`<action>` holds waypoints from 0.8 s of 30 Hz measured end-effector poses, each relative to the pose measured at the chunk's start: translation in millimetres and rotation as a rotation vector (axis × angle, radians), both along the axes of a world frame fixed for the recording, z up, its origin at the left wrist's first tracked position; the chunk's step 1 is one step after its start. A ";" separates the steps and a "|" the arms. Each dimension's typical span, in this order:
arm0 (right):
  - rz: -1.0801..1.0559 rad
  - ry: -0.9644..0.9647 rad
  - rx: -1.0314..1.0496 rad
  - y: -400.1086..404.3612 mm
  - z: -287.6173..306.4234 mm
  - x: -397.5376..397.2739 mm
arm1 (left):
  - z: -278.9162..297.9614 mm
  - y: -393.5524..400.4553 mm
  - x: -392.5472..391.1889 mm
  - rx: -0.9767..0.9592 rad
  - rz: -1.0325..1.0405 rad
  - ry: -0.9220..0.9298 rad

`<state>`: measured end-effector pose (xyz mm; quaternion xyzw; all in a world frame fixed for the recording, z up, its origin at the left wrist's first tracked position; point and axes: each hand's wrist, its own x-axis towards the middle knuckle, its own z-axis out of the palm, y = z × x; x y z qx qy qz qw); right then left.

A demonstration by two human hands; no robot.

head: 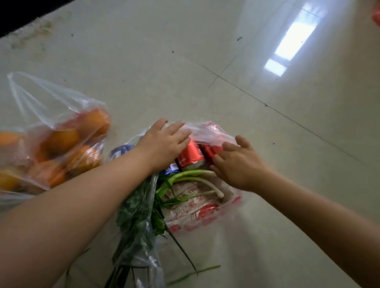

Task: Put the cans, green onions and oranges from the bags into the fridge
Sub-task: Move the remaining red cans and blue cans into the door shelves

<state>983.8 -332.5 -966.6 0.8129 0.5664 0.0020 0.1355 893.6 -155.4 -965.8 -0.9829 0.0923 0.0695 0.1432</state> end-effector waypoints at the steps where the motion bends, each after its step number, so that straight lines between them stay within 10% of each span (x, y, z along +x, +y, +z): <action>1: -0.061 0.011 -0.033 2.5 6.4 4.0 | -3.5 -1.8 1.8 0.052 0.022 0.070; 15: -0.880 0.520 0.197 22.3 -33.5 5.1 | -9.9 -9.2 -1.6 -0.046 0.051 -0.030; 24: -0.661 0.382 0.033 -11.6 -2.6 -2.1 | -0.3 -23.6 0.5 -0.049 0.237 0.177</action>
